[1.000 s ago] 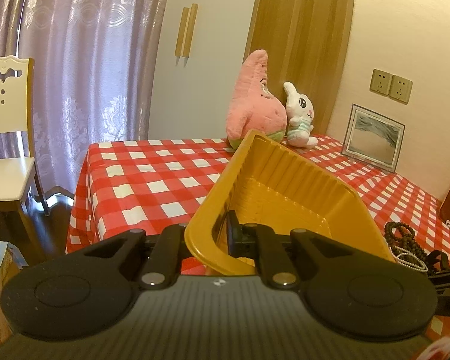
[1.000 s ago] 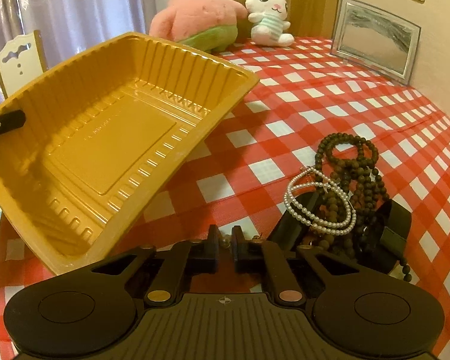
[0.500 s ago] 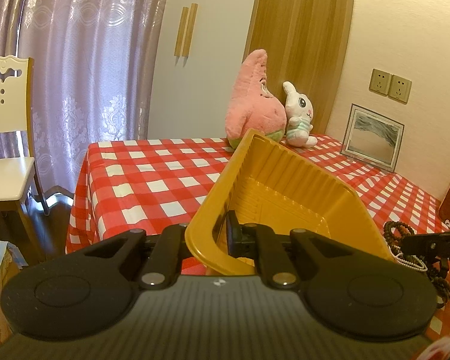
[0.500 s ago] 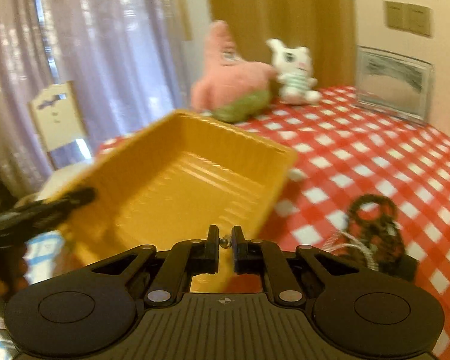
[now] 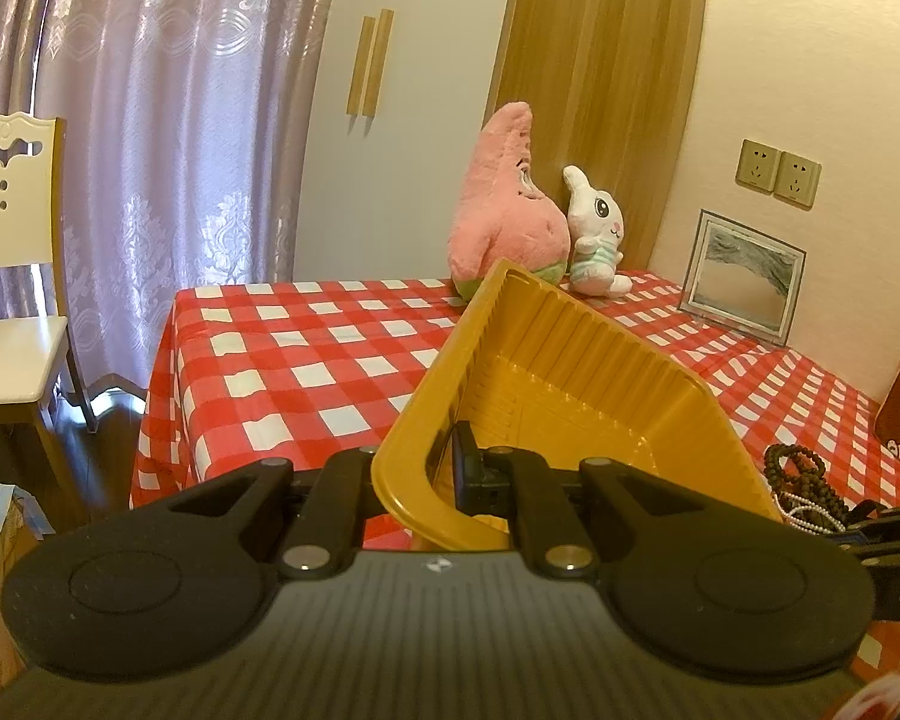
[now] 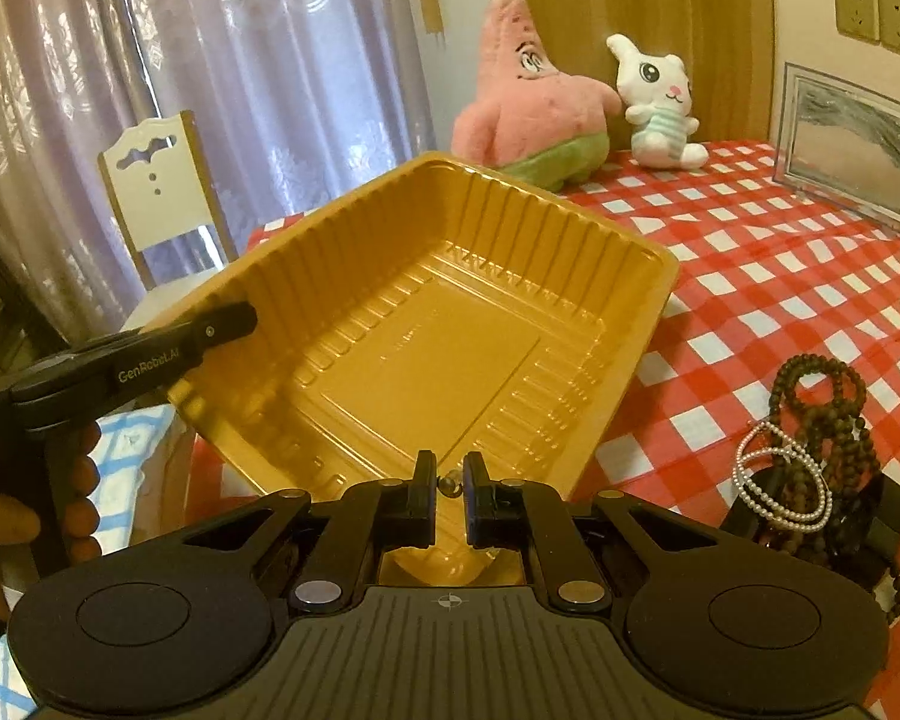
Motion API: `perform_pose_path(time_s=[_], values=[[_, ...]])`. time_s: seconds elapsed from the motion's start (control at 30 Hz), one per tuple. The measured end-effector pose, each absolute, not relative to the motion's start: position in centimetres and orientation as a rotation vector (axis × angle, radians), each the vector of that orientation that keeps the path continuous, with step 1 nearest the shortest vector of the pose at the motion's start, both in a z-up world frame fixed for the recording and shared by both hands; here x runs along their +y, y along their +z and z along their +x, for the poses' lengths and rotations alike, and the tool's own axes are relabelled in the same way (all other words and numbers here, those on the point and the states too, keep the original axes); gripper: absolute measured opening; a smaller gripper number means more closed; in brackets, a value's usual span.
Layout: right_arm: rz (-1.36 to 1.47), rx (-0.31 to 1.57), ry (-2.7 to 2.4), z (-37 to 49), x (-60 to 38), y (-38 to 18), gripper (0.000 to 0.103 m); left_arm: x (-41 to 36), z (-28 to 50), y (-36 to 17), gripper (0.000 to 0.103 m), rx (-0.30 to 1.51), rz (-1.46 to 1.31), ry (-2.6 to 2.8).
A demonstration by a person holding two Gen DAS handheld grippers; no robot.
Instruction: Organize jewelry
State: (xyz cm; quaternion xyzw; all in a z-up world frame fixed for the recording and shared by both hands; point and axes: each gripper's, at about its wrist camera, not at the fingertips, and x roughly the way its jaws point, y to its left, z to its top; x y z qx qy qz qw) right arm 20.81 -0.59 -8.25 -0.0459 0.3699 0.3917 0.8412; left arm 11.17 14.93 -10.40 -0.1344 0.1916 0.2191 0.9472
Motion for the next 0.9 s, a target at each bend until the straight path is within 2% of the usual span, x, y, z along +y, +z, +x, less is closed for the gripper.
perform_pose_path(time_s=[0.1,0.17,0.23,0.27,0.53,0.9], values=[[-0.070,0.781,0.826,21.1,-0.7,-8.0,0.009,15.0,11.1,-10.4,0.009,0.390,-0.275,0.446],[-0.068,0.768,0.819,21.0,-0.8,-7.7,0.018,15.0,11.1,-10.3,0.009,0.390,-0.274,0.447],[-0.056,0.751,0.822,20.8,-1.0,-7.4,0.046,15.0,11.1,-10.4,0.009,0.389,-0.272,0.446],[-0.040,0.738,0.821,20.7,-1.3,-7.2,0.050,15.0,11.1,-10.3,0.009,0.390,-0.273,0.446],[-0.019,0.680,0.819,19.9,-2.5,-5.8,0.051,15.0,11.1,-10.3,0.009,0.389,-0.273,0.445],[-0.004,0.739,0.612,21.1,-7.8,-6.5,0.051,14.9,11.1,-10.2,0.009,0.388,-0.270,0.444]])
